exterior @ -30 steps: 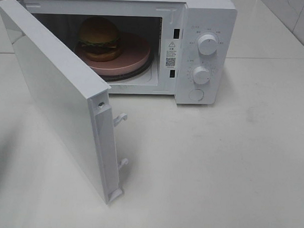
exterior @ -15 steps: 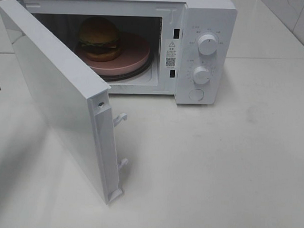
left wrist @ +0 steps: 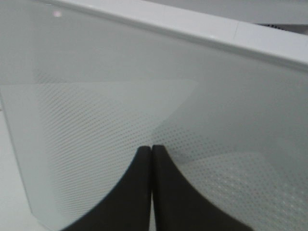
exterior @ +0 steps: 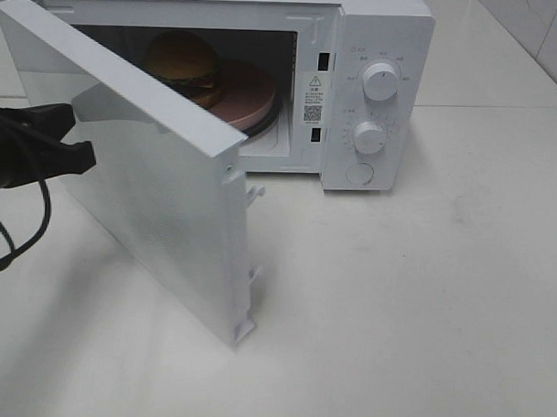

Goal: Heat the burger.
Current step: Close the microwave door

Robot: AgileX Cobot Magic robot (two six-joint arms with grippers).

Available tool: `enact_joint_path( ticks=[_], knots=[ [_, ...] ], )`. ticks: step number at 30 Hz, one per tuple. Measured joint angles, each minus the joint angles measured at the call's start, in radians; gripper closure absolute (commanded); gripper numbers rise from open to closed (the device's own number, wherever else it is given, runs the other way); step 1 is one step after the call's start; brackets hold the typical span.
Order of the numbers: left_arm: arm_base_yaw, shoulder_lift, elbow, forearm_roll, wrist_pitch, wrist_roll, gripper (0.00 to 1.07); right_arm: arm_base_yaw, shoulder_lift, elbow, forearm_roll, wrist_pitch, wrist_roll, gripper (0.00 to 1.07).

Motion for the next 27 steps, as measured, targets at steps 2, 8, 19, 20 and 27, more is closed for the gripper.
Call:
enact_joint_path(
  ticks=[2,8,19,20,27],
  knots=[
    [-0.043,0.017,-0.018,-0.036,0.000,0.021,1.07,0.000,0.000,0.000,0.000,0.000,0.000,0.34],
    [-0.154,0.081,-0.091,-0.170,0.000,0.080,1.07,0.000,0.000,0.000,0.000,0.000,0.000,0.34],
    [-0.285,0.198,-0.274,-0.339,0.060,0.188,1.07,0.000,0.000,0.000,0.000,0.000,0.000,0.34],
    [-0.285,0.198,-0.274,-0.339,0.060,0.188,1.07,0.000,0.000,0.000,0.000,0.000,0.000,0.34],
    [-0.336,0.283,-0.434,-0.508,0.113,0.324,1.07,0.000,0.000,0.000,0.000,0.000,0.000,0.34]
  ],
)
